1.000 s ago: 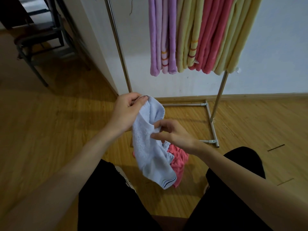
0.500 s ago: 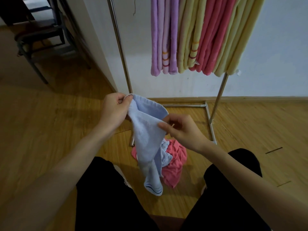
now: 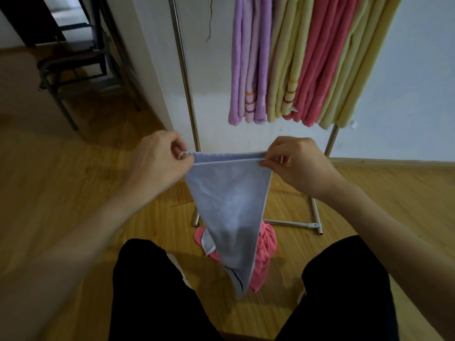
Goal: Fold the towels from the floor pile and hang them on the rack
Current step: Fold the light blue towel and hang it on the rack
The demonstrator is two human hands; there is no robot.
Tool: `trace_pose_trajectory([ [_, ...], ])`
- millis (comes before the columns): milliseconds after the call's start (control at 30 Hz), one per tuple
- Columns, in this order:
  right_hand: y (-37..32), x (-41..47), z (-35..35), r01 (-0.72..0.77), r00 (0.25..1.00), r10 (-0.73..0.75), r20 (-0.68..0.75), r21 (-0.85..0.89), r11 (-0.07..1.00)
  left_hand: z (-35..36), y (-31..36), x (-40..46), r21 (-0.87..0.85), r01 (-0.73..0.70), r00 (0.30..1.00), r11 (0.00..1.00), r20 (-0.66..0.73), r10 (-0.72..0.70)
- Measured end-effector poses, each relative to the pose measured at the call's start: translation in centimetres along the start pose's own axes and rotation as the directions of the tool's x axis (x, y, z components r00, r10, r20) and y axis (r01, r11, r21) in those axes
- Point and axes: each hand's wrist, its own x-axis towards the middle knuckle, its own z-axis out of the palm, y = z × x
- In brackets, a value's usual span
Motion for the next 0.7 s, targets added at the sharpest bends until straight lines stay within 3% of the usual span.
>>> trace_pose_trajectory([
  [167, -0.3, 1.7, -2.5, -0.036, 0.965, 0.054, -0.255, 0.075, 0.997, -2.4, 2.6, 1.5, -0.115, -0.110, 0.980, 0.987, -0.181, 0.088],
  [267, -0.5, 2.0, -3.3, -0.074, 0.943, 0.123, -0.311, 0.164, 0.984, -3.1, 3.7, 2.4, -0.164, -0.105, 0.979, 0.981, -0.190, 0.073],
  [500, -0.3, 1.4, -4.3, -0.194, 0.904, 0.260, -0.340, 0.216, 0.957, -2.9, 5.6, 2.7, -0.277, -0.095, 0.995, 0.956, 0.015, 0.103],
  [700, -0.2, 0.7, -3.8, -0.229, 0.919, 0.287, -0.270, 0.225, 0.947, -1.9, 5.4, 1.7, -0.417, -0.107, 0.950, 0.903, 0.224, 0.216],
])
